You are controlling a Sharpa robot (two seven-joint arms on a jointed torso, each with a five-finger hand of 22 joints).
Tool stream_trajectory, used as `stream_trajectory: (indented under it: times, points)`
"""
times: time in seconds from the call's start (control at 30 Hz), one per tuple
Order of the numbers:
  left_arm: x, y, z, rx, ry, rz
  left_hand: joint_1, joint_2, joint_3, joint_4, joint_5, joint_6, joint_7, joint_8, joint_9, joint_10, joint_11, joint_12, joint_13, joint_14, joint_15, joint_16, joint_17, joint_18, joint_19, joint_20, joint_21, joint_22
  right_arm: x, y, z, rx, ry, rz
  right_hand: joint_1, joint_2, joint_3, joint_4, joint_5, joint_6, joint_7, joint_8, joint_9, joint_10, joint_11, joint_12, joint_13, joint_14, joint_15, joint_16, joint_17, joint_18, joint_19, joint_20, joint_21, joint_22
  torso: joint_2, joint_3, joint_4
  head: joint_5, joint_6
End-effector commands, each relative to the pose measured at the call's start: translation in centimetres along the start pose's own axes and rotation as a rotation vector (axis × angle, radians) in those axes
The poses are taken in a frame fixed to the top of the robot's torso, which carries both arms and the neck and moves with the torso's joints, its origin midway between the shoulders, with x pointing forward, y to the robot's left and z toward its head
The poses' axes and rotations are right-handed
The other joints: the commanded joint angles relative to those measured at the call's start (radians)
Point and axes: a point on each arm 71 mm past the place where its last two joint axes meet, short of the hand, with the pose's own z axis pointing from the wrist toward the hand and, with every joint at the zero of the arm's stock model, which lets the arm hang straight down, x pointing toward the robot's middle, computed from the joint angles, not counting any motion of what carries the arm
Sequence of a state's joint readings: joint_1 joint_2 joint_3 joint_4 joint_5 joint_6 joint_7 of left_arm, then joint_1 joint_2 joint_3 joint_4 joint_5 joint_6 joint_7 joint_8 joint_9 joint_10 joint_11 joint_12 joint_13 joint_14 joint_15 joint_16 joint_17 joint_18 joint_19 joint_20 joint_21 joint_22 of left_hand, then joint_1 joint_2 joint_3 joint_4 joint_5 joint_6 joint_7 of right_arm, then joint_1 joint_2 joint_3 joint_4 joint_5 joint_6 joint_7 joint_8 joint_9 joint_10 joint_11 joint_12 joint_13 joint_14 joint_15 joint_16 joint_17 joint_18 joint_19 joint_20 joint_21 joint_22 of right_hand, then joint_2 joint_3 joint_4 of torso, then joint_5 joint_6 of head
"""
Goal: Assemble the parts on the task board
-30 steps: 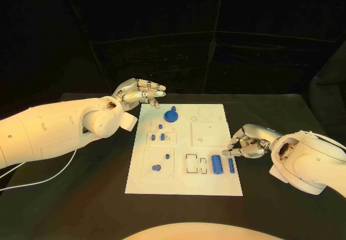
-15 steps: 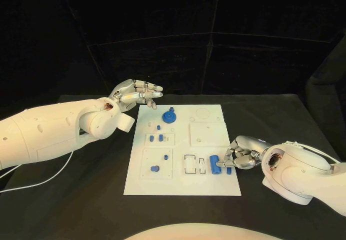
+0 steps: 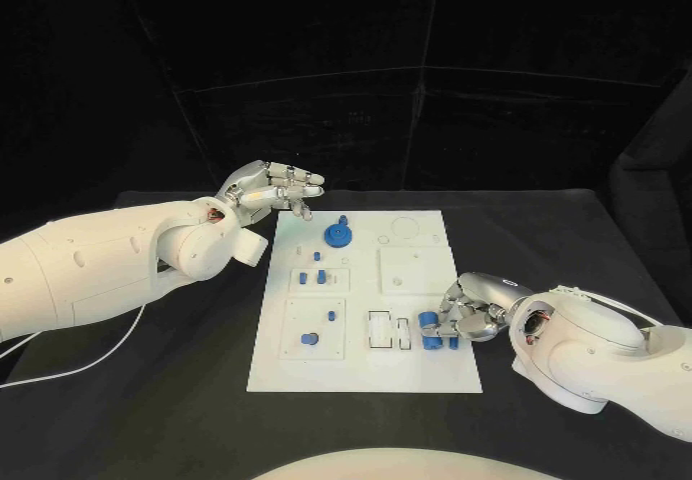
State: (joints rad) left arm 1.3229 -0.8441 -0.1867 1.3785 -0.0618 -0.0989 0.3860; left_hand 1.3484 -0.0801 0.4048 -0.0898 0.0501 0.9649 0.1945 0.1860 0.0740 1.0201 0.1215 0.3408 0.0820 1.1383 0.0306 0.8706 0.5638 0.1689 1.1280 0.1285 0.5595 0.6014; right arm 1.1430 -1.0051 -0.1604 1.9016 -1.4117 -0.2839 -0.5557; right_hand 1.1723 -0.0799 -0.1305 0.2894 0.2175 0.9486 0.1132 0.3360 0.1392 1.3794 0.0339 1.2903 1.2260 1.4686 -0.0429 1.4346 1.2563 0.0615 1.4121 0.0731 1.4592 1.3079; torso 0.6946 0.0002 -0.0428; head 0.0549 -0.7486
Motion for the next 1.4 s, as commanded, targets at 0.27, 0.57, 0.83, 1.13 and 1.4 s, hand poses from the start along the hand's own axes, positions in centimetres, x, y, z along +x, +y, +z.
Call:
stream_trajectory:
  times: [0.27, 0.57, 0.83, 1.13, 1.4]
  points:
    - [0.0, -0.1, 0.0, 0.005, 0.010, -0.007, -0.002, 0.007, -0.008, 0.000, -0.002, -0.005, 0.003, -0.004, -0.001, -0.007, 0.000, 0.005, -0.002, -0.003, 0.001, -0.005, -0.001, 0.013, -0.006, -0.001, -0.005, -0.001, 0.5, 0.4, 0.7, -0.004, 0.030, -0.062, 0.000, 0.011, -0.007, 0.000, -0.001, -0.009, 0.000, 0.010, 0.003, 0.004, -0.001, 0.002, -0.002, 0.049, 0.006, 0.007, 0.002, -0.008, 0.005, 0.002, 0.006, 0.022, 0.001, -0.0008, 0.0018, 0.001, -0.002]
    - [0.0, -0.1, -0.1, 0.002, 0.011, -0.007, -0.002, 0.007, -0.008, 0.000, -0.002, -0.005, 0.003, -0.004, -0.001, -0.007, 0.000, 0.005, -0.002, -0.003, 0.001, -0.005, -0.001, 0.013, -0.006, -0.001, -0.005, -0.001, 1.8, 0.3, 1.2, 0.022, 0.107, -0.123, 0.080, 0.036, -0.012, -0.030, 0.024, -0.013, -0.002, 0.034, 0.016, -0.002, -0.003, 0.001, 0.007, 0.047, 0.005, 0.008, 0.006, -0.007, 0.002, 0.001, 0.005, 0.023, 0.000, -0.0002, 0.0006, 0.005, -0.004]
    - [0.0, 0.0, -0.1, -0.001, 0.012, -0.008, -0.003, 0.009, -0.011, 0.000, -0.002, -0.004, 0.001, -0.003, -0.001, -0.007, -0.001, 0.006, -0.002, -0.003, 0.002, -0.007, -0.004, 0.013, -0.006, -0.001, -0.008, -0.003, 2.1, 0.7, 1.4, 0.013, 0.097, -0.132, 0.103, 0.055, -0.019, -0.039, 0.057, 0.001, -0.007, 0.046, 0.025, 0.000, -0.007, 0.000, 0.012, 0.047, 0.001, 0.008, 0.007, -0.008, 0.003, -0.001, 0.007, 0.026, -0.001, -0.0004, 0.0001, 0.006, -0.004]
    - [0.0, 0.0, -0.1, -0.002, 0.014, -0.008, -0.003, 0.009, -0.011, 0.000, -0.002, -0.004, 0.001, -0.003, -0.001, -0.007, -0.001, 0.006, -0.002, -0.003, 0.002, -0.007, -0.004, 0.013, -0.006, -0.001, -0.008, -0.003, 1.4, 0.9, 0.9, -0.012, 0.002, -0.053, 0.110, 0.071, -0.038, -0.035, 0.145, 0.018, -0.014, 0.055, 0.034, 0.008, -0.014, 0.002, 0.023, 0.048, -0.005, 0.008, 0.011, -0.008, 0.005, -0.006, 0.009, 0.030, -0.001, 0.0002, 0.0000, 0.007, 0.000]
    - [0.0, 0.1, -0.1, -0.004, 0.015, -0.008, -0.003, 0.009, -0.011, 0.000, -0.002, -0.004, 0.001, -0.003, -0.001, -0.007, -0.001, 0.006, -0.002, -0.003, 0.002, -0.007, -0.004, 0.013, -0.006, -0.001, -0.008, -0.003, 0.6, 1.5, -0.3, -0.086, -0.094, 0.102, 0.069, 0.103, -0.060, -0.002, 0.197, 0.051, -0.027, 0.056, 0.047, 0.036, -0.025, 0.028, 0.058, 0.050, -0.013, 0.012, 0.021, -0.011, 0.013, -0.014, 0.014, 0.042, -0.001, -0.0014, 0.0003, 0.004, 0.001]
